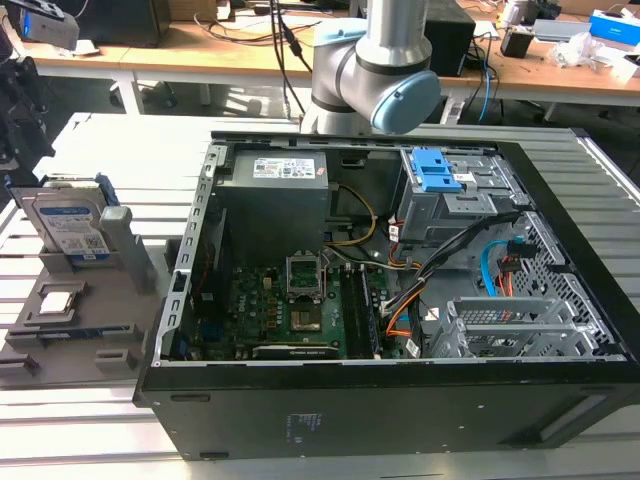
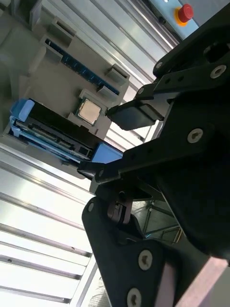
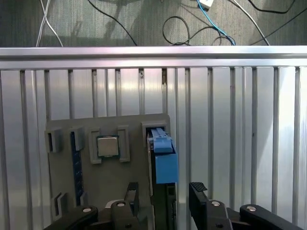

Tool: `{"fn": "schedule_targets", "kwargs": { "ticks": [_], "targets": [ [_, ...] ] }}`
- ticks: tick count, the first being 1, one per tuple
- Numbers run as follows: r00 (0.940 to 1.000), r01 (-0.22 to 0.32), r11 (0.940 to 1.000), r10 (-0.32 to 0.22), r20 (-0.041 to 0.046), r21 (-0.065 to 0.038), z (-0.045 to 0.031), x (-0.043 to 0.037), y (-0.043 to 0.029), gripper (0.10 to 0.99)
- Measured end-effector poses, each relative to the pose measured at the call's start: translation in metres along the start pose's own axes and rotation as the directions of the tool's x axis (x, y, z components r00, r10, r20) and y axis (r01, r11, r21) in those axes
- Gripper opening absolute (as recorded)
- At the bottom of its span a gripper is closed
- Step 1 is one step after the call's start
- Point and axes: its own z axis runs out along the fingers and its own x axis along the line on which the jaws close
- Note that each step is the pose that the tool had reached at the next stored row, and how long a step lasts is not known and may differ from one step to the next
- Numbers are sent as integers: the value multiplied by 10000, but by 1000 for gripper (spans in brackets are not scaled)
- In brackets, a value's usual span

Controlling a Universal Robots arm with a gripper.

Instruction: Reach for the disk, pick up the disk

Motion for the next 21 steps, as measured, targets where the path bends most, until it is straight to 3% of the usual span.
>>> {"fn": "schedule_targets", "kwargs": {
  "ticks": [5,6,8,12,14,16,21],
  "targets": [
    [10000,-2,10000,2,-2,-44,66,1,3,541],
    [10000,-5,9998,5,-2,-212,74,1,3,541],
    [10000,-10,9992,10,5,-400,82,1,2,541],
    [10000,-9,9992,11,49,-407,112,2,4,541],
    [10000,-10,9989,12,48,-471,140,3,4,541],
    [10000,32,9988,-35,-42,-490,152,3,5,541],
    [10000,68,9987,-71,-52,-504,267,4,9,541]
  ]
}}
